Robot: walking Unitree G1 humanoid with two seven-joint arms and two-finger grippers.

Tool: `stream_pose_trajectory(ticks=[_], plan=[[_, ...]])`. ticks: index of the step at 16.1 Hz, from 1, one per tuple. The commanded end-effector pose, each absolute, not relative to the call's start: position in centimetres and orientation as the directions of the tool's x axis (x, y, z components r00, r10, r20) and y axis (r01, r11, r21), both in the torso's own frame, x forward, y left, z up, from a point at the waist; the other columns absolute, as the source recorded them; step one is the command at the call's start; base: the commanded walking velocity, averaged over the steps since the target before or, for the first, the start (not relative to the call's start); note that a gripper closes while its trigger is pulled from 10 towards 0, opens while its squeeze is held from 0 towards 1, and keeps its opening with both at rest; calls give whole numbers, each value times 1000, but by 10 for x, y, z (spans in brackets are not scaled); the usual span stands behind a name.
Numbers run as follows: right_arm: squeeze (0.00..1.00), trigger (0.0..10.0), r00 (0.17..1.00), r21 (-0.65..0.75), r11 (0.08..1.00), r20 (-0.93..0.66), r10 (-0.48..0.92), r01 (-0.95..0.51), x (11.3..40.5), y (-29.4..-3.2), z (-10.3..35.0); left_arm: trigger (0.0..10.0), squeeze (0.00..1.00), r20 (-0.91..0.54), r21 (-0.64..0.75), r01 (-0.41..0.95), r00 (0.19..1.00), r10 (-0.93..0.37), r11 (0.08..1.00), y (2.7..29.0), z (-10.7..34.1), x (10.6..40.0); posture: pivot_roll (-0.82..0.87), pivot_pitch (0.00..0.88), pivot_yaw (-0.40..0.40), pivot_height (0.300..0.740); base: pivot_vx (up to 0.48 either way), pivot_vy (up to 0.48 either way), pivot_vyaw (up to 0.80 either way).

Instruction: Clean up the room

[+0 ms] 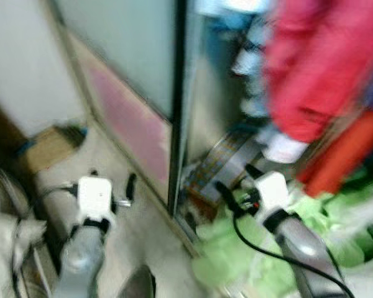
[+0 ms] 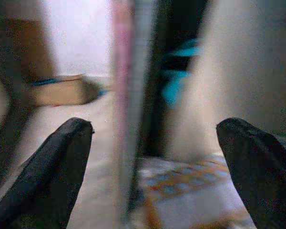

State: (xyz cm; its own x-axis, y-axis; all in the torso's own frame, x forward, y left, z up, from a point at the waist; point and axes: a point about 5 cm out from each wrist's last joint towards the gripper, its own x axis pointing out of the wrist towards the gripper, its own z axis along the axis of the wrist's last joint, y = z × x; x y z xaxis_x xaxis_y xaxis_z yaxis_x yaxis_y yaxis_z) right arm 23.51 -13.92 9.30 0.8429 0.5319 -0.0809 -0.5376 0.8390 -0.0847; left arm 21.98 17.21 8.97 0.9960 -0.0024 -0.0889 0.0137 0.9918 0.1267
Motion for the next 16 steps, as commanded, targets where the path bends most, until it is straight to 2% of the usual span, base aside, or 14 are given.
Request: stream_pose_trajectory(ticks=[1,5,7,8,13,15,16], plan=[[0,10000,832,-71,830,-96,547,-554,233,-143,93,10000,0,-86,129,12,996,0,992,170,91,218,26,100,-89,740,0,0,794],[0,10000,878,-140,867,-59,475,-479,244,-156,95,10000,0,-75,181,-25,996,40,983,173,93,217,40,97,-86,740,0,0,794],[0,10000,883,-135,873,-52,467,-469,246,-154,94,10000,0,-83,147,-43,995,55,988,176,93,215,50,99,-83,740,0,0,794],[0,10000,884,-131,874,-50,465,-468,245,-153,94,10000,0,-93,176,-66,992,83,982,178,92,214,51,99,-85,740,0,0,794],[0,10000,888,-127,879,-42,458,-459,245,-152,93,10000,0,-109,125,-61,991,75,990,180,92,212,54,101,-78,740,0,0,794],[0,10000,890,-122,882,-32,456,-456,246,-150,95,10000,0,-147,223,-99,980,133,970,181,92,211,54,100,-77,740,0,0,794],[0,10000,885,-123,877,-27,465,-464,245,-147,95,10000,0,-134,83,-31,990,42,996,178,93,213,69,91,-74,740,0,0,794]])
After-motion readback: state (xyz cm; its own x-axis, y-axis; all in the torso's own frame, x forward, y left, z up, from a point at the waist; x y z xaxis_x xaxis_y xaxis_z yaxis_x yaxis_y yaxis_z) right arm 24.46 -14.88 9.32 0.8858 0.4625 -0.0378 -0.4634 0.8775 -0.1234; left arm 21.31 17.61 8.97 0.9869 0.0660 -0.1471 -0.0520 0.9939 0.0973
